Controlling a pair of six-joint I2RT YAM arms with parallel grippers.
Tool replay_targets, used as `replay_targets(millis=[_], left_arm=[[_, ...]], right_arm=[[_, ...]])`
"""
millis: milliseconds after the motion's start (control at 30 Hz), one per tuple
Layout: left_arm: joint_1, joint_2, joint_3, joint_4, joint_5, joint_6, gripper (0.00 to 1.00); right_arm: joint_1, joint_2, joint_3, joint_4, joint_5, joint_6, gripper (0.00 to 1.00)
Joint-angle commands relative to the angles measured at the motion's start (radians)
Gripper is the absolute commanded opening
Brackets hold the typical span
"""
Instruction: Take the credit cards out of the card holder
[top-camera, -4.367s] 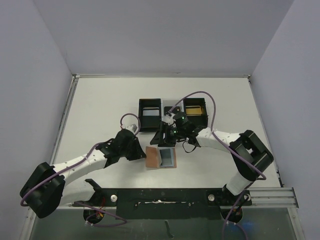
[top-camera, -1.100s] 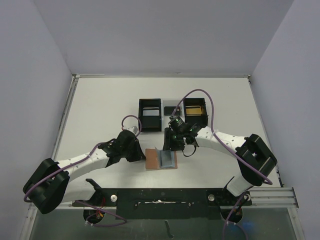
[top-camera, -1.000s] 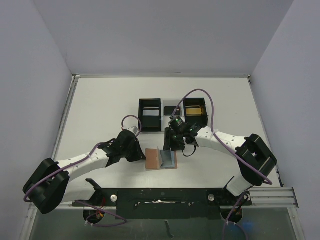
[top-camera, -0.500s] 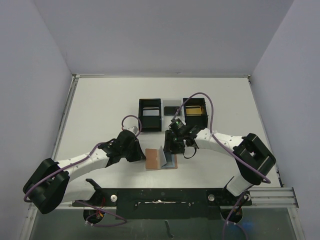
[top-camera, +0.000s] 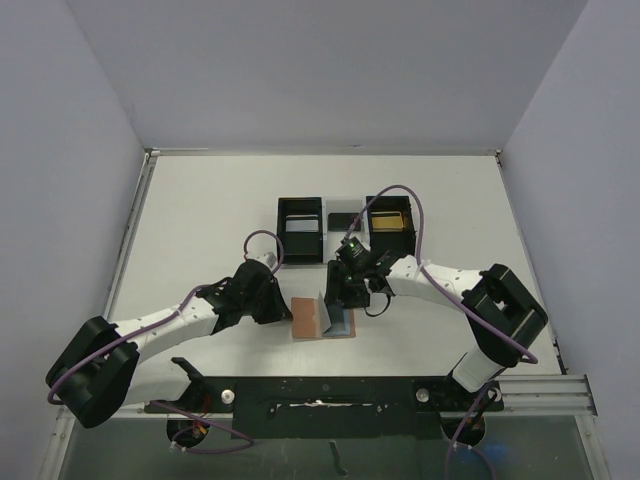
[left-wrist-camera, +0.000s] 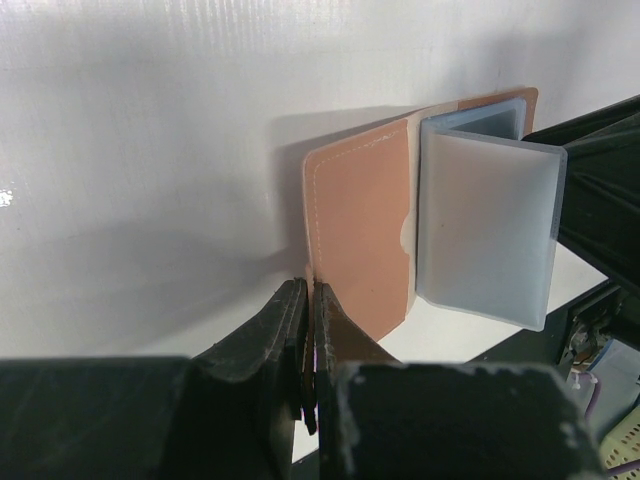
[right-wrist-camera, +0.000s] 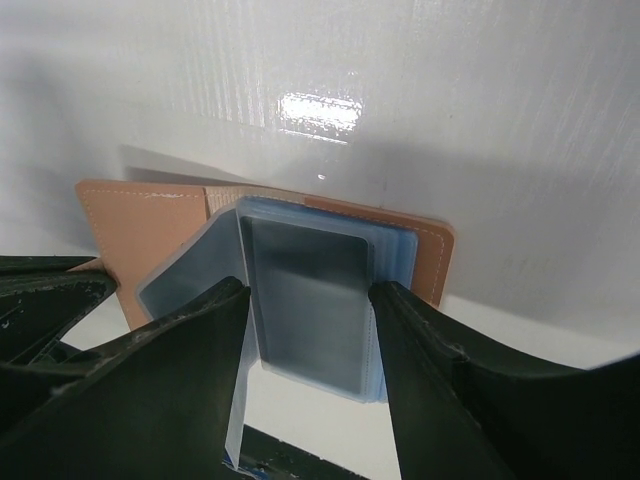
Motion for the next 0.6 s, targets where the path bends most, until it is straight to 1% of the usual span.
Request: replay_targets(millis=[0,233,400,567], left_arm=[[0.004,-0.001,0.022,0.055,0.021,0.013,0.04],[0.004,0.010,0.027,0.065,0.025,0.013,0.04],[0.004,0.014,0.027,0.068,0.028,0.015,0.04],[0.004,0.022,0.033,0.068,0.030,0.016,0.04]], right_arm=[[0.011,0.003,0.054,-0.050,0.060,-0.017,0.55],[0.020,0.025,0.054,-0.056,0.059,-0.013,0.55],[0.036,0.034,0.086,-0.101,0.097,-0.022,0.57],[0.043,0.013,0.108,-0.101,0.108,-0.029,0.59]])
